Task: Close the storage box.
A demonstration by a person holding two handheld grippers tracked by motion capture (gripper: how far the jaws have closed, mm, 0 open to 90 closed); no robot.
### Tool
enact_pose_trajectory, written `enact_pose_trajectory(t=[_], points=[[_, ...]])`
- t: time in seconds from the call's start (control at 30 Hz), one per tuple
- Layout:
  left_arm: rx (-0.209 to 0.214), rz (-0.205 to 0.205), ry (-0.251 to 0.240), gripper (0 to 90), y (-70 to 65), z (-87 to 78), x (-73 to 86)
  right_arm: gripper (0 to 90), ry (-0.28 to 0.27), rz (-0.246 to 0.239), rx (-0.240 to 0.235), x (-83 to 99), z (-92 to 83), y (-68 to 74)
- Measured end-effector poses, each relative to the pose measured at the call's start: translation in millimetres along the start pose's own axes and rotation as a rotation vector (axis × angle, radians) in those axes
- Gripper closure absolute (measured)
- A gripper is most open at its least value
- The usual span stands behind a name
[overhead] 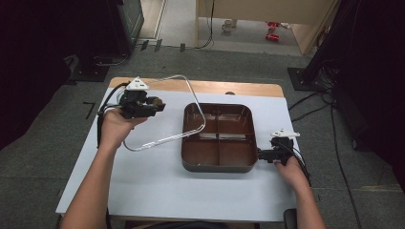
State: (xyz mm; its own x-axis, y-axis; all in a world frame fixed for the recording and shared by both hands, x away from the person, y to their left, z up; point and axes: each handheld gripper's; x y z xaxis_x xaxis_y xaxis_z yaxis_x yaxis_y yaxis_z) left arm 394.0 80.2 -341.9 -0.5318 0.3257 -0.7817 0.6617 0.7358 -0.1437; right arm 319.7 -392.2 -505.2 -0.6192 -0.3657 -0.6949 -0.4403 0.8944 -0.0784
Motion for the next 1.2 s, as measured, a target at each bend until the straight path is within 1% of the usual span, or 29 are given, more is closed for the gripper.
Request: enact_pose_trajectory(t=[0.03, 0.13, 0.2, 0.27, 0.37, 0.47, 0.53, 0.57, 0.73, 0.9, 0.93, 1.17, 1.2], points=[[0.012, 0.01, 0.005, 59.3, -7.3, 5.2, -1.1, 0.0, 0.0, 0.0, 0.0, 0.0, 0.0, 0.0], [0.04, 0.029, 0.025, 59.3, -18.2, 16.0, -1.9, 0.0, -0.002, 0.0, 0.001, 0.1, 0.1, 0.0], [0.061, 0.04, 0.039, 59.4, -27.2, 26.1, -1.7, 0.0, -0.002, 0.0, 0.001, 0.1, 0.1, 0.1], [0.071, 0.05, 0.048, 59.4, -33.7, 33.5, -1.6, 0.0, -0.002, -0.001, 0.001, 0.1, 0.1, 0.1], [0.086, 0.082, 0.053, 59.4, -45.1, 44.7, -0.6, 0.0, -0.002, -0.001, 0.001, 0.2, 0.1, 0.1], [0.098, 0.098, 0.061, 59.4, -52.6, 52.3, -0.2, 0.0, -0.001, -0.001, 0.0, 0.1, -0.1, 0.1], [0.114, 0.103, 0.069, 59.4, -58.3, 58.9, -0.4, 0.0, -0.001, -0.001, 0.001, 0.2, -0.1, 0.1], [0.126, 0.111, 0.08, 59.4, -63.6, 65.1, -0.4, 0.0, -0.001, -0.001, 0.001, 0.1, 0.0, 0.1], [0.141, 0.14, 0.095, 59.4, -78.0, 80.7, 0.1, 0.0, -0.002, -0.001, 0.001, 0.2, 0.0, 0.1], [0.181, 0.169, 0.117, 59.4, -94.2, 96.4, 0.4, 0.0, -0.002, -0.001, 0.001, 0.2, 0.0, 0.1], [0.185, 0.181, 0.121, 59.3, -96.5, 98.8, 0.4, 0.0, -0.002, -0.001, 0.001, 0.2, 0.0, 0.1], [0.22, 0.185, 0.123, 59.4, -111.2, 114.4, 0.7, 0.0, -0.002, -0.001, 0.001, 0.2, -0.1, 0.1], [0.223, 0.193, 0.128, 59.4, -113.0, 116.4, 0.6, 0.0, -0.001, -0.001, 0.001, 0.2, -0.1, 0.1]])
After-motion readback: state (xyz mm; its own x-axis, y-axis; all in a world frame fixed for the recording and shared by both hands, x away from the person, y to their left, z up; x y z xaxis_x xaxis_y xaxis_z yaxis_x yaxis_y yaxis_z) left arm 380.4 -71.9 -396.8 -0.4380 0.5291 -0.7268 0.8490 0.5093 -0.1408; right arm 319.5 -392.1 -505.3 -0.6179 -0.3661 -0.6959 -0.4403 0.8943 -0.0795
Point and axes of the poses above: each handheld gripper's, and its own axes: z roughly forward along the jaws, x roughly out of its underside, y roughly to its left, and after that the axes turned 9 degrees about -z, right-handed
